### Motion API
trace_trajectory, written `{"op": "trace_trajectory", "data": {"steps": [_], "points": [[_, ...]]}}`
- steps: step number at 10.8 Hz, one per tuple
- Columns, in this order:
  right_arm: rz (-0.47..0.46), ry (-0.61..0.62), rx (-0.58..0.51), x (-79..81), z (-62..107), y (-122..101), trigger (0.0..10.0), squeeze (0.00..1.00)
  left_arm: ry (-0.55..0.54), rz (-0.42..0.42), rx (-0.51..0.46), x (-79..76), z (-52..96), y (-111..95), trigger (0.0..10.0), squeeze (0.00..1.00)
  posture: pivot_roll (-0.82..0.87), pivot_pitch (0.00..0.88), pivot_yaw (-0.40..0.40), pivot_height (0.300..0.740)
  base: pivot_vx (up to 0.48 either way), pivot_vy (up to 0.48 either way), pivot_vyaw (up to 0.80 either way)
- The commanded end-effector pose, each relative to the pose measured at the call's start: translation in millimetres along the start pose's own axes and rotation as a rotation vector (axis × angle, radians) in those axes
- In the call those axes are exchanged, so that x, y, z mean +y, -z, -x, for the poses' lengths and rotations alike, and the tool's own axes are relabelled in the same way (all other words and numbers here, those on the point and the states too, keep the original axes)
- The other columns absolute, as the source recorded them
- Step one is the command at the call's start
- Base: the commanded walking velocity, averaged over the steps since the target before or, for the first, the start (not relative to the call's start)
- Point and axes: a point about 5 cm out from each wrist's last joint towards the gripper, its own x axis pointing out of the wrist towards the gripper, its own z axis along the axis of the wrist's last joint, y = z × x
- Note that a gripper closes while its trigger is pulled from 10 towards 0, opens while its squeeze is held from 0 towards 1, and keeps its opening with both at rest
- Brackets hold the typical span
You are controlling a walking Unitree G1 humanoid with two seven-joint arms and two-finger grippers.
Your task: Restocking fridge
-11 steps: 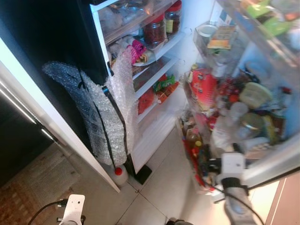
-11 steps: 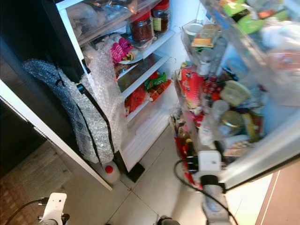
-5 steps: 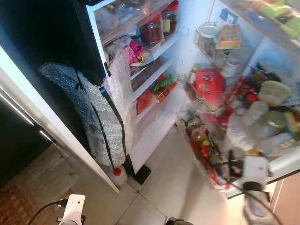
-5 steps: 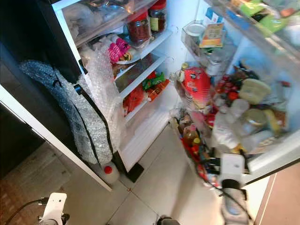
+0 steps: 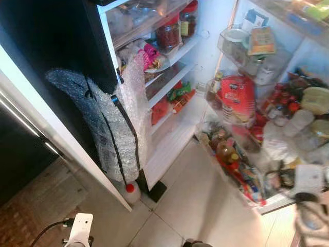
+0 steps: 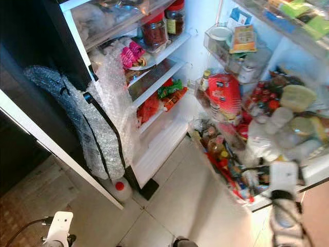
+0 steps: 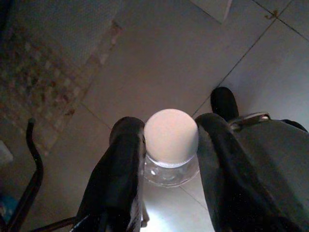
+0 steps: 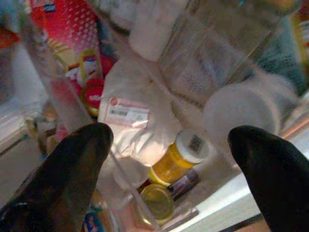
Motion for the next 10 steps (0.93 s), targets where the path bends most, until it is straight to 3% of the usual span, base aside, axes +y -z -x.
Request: {"op": "trace_trajectory", "data": {"steps": [1,6,9,10], "points": [[-0.006,0.045,0.012,-12.2,-1.4,1,10.0,0.00,-0.015,-0.028,0.032,4.8,1.1,10,10.0,0.00,-0.21,0.176,0.027,0.740,0.000,0.000,0.00],[0.040,0.078,0.068,-35.1,-9.7,2,10.0,0.00,-0.013,-0.031,0.030,4.7,0.9,8,10.0,0.00,-0.22,0.176,0.033,0.740,0.000,0.000,0.00],[0.113,0.137,0.153,-68.8,-16.3,0,10.0,0.00,-0.013,-0.028,0.030,3.7,0.8,8,10.0,0.00,-0.22,0.176,0.027,0.740,0.000,0.000,0.00],[0.056,0.140,0.205,-67.9,-15.6,6,10.0,0.00,-0.013,-0.026,0.030,4.1,0.9,8,10.0,0.00,-0.22,0.177,0.025,0.740,0.000,0.000,0.00]]}}
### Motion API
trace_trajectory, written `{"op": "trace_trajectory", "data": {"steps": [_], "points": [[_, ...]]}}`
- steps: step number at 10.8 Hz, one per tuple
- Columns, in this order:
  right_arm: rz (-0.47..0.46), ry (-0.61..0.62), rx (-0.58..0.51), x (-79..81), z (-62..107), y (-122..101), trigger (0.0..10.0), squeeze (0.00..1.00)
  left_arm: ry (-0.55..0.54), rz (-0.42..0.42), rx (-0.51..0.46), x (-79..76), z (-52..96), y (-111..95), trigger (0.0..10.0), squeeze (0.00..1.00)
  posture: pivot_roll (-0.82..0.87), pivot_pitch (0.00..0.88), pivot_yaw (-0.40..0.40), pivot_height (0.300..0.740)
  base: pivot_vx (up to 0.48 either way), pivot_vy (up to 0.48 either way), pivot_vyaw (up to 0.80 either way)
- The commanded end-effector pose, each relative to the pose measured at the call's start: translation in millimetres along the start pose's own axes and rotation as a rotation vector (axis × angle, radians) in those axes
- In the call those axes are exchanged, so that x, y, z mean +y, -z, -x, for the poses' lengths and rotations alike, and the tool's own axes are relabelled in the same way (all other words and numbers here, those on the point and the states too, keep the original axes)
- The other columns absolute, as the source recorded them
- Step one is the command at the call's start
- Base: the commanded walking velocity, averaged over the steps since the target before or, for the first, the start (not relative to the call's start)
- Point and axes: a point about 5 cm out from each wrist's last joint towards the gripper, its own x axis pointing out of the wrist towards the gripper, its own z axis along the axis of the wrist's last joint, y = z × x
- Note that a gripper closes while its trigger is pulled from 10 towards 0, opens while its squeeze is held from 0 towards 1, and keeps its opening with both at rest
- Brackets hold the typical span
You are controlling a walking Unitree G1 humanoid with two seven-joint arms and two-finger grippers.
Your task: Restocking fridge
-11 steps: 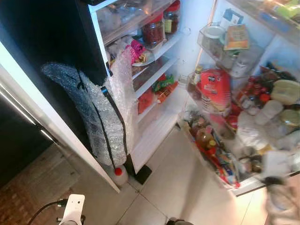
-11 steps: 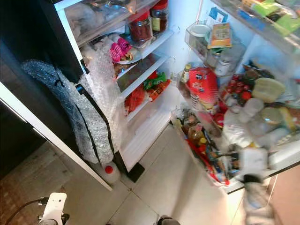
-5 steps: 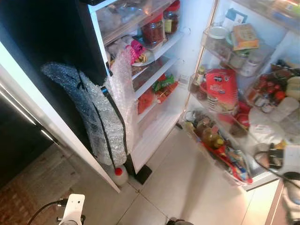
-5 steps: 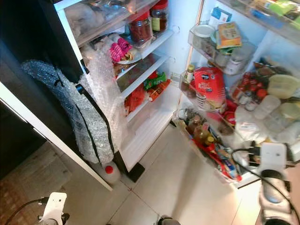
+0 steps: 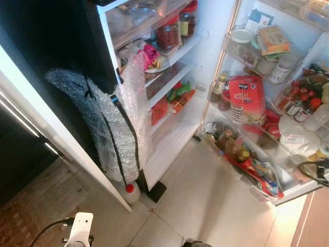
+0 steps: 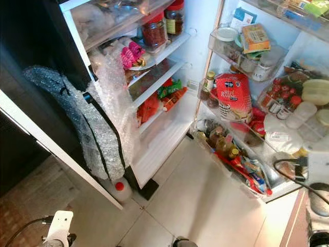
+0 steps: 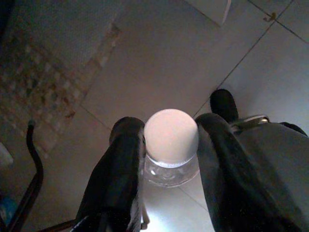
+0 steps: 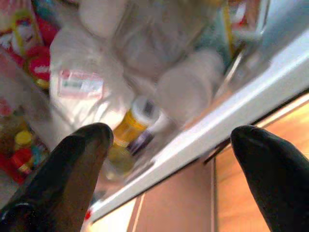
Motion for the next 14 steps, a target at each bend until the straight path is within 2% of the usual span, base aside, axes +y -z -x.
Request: {"op": "trace_trajectory", "data": {"steps": [1,2,3,4,6,7,8,9,10,12,14], "points": [[-0.046,-0.039,0.082,11.9,6.3,17,10.0,0.00,-0.012,-0.024,0.036,4.1,1.2,10,10.0,0.00,-0.22,0.179,0.024,0.740,0.000,0.000,0.00],[-0.061,-0.153,0.176,44.3,20.5,39,10.0,0.00,-0.011,-0.023,0.037,4.1,1.2,11,10.0,0.00,-0.21,0.180,0.027,0.740,0.000,0.000,0.00],[-0.077,-0.275,0.296,80.7,45.8,67,10.0,0.00,-0.013,-0.021,0.037,4.1,1.3,11,10.0,0.00,-0.20,0.181,0.029,0.740,0.000,0.000,0.00],[-0.114,-0.316,0.371,98.3,62.3,83,10.0,0.00,-0.014,-0.020,0.037,4.4,1.3,11,10.0,0.00,-0.20,0.181,0.031,0.740,0.000,0.000,0.00],[-0.180,-0.457,0.581,148.0,122.0,121,10.0,0.00,-0.014,-0.028,0.038,5.6,1.4,11,10.0,0.00,-0.20,0.172,0.035,0.740,0.000,0.000,0.00],[-0.173,-0.506,0.609,159.1,135.6,126,10.0,0.00,-0.013,-0.032,0.038,5.6,1.4,12,10.0,0.00,-0.19,0.162,0.032,0.740,0.000,0.000,0.00],[-0.069,-0.603,0.603,170.2,148.3,129,10.0,0.00,-0.015,-0.023,0.038,5.3,1.5,12,10.0,0.00,-0.19,0.158,0.030,0.740,0.000,0.000,0.00],[-0.047,-0.620,0.595,172.6,150.2,129,10.0,0.00,-0.019,-0.011,0.040,4.7,1.7,13,10.0,0.00,-0.18,0.143,0.013,0.740,0.000,0.000,0.00],[0.012,-0.674,0.553,176.7,148.8,125,10.0,0.00,-0.024,0.001,0.042,4.1,1.9,14,10.0,0.00,-0.18,0.137,0.006,0.740,0.000,0.000,0.00],[0.031,-0.645,0.510,172.6,132.1,114,10.0,0.00,-0.022,0.011,0.049,0.3,2.2,16,10.0,0.00,-0.17,0.114,-0.013,0.740,0.000,0.000,0.00],[0.035,-0.650,0.456,177.3,124.2,103,10.0,0.00,-0.019,0.011,0.056,-2.2,2.6,18,10.0,0.00,-0.16,0.102,-0.015,0.740,0.000,0.000,0.22]]}}
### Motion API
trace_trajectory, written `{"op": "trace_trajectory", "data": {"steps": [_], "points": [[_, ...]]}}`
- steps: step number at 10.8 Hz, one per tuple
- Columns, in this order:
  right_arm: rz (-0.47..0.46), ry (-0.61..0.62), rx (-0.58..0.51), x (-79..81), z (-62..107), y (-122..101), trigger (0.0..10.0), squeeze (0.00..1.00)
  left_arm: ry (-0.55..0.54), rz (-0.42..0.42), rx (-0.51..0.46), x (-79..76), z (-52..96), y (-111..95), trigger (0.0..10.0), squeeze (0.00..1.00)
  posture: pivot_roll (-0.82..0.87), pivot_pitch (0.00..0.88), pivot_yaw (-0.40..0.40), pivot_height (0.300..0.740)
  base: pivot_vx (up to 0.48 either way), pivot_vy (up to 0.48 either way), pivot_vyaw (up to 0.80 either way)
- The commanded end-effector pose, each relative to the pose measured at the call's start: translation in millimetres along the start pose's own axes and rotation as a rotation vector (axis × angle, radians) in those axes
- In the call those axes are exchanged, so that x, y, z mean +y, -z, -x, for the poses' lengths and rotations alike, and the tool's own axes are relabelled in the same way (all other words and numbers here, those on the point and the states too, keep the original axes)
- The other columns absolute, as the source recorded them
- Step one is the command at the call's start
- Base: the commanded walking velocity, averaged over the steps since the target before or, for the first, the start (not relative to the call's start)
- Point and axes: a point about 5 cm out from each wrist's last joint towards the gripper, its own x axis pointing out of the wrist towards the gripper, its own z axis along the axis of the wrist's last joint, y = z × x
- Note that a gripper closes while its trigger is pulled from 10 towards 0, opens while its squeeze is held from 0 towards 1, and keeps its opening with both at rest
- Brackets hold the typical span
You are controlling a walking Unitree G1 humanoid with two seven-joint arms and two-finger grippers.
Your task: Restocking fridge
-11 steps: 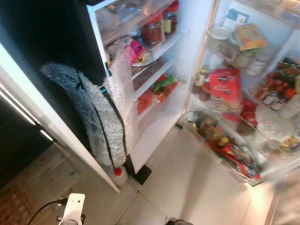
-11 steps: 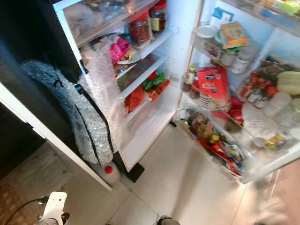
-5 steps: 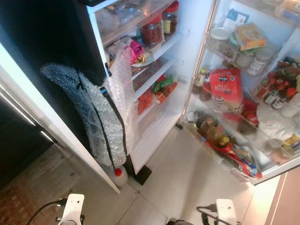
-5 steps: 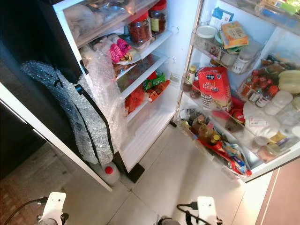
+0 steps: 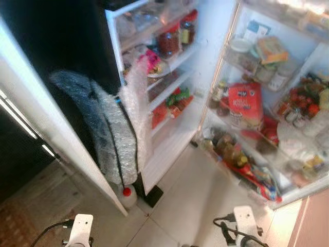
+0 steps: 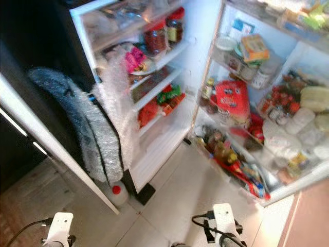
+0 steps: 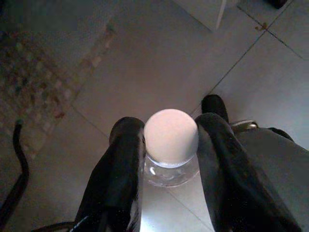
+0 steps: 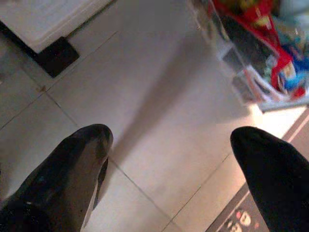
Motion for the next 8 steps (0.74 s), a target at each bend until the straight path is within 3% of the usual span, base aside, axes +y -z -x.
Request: {"op": "trace_trajectory", "data": {"steps": [1,4,8], "points": [[0.004,-0.006,-0.001,2.2,0.3,1,10.0,0.00,-0.010,-0.001,0.045,1.1,1.7,14,10.0,0.00,-0.16,0.098,-0.016,0.740,0.000,0.000,0.44],[-0.008,-0.017,0.021,8.6,2.9,10,10.0,0.00,-0.008,-0.010,0.052,2.5,2.0,15,10.0,0.00,-0.17,0.090,-0.005,0.740,0.000,-0.162,0.00],[-0.024,-0.002,0.043,6.9,6.7,21,10.0,0.00,-0.012,-0.017,0.047,4.0,1.3,12,10.0,0.00,-0.19,0.152,0.000,0.740,0.000,-0.280,0.10]]}}
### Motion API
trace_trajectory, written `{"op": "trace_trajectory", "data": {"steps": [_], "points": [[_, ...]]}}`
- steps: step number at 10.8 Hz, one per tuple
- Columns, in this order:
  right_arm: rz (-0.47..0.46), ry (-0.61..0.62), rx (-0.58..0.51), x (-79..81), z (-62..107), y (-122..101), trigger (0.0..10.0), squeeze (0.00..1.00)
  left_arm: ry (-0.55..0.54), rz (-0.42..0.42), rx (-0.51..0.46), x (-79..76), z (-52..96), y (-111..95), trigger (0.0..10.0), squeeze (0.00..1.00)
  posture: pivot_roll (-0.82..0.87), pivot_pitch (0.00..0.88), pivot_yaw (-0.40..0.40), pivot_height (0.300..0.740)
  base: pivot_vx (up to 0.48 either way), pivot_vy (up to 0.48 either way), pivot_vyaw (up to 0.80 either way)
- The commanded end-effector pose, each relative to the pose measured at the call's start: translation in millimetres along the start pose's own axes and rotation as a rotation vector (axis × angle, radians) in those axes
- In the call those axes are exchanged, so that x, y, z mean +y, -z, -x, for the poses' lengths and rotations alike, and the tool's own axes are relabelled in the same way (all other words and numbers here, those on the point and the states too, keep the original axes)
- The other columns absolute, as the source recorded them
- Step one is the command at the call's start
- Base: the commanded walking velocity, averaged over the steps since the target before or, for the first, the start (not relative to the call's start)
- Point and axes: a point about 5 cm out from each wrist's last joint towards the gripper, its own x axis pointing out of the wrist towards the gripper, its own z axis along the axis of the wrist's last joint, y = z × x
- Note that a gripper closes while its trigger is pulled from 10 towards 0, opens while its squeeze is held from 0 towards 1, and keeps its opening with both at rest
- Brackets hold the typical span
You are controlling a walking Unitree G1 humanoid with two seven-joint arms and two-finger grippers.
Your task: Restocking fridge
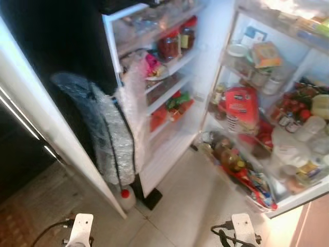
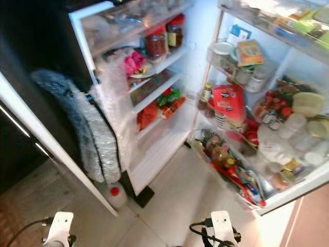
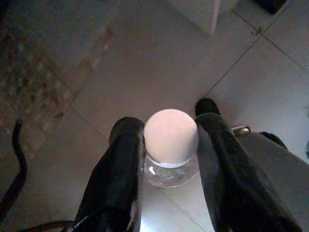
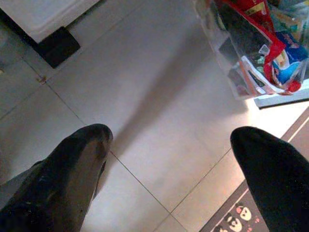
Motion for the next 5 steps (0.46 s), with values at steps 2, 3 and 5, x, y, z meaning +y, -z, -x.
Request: {"op": "trace_trajectory", "data": {"steps": [2,3,5], "points": [[-0.002,-0.012,-0.002,5.4,0.4,1.3,10.0,0.00,-0.012,-0.010,0.047,3.4,1.2,11.5,10.0,0.00,-0.19,0.175,0.005,0.740,0.000,-0.307,0.00],[0.000,-0.011,-0.011,6.0,-0.4,-1.3,10.0,0.00,-0.014,-0.012,0.046,4.0,1.1,11.1,10.0,0.00,-0.20,0.182,0.006,0.740,0.000,-0.311,0.00],[0.003,-0.012,-0.026,6.5,-1.5,-5.9,10.0,0.00,-0.013,-0.013,0.045,4.2,1.0,10.5,10.0,0.00,-0.20,0.186,0.007,0.740,0.000,-0.311,0.00]]}}
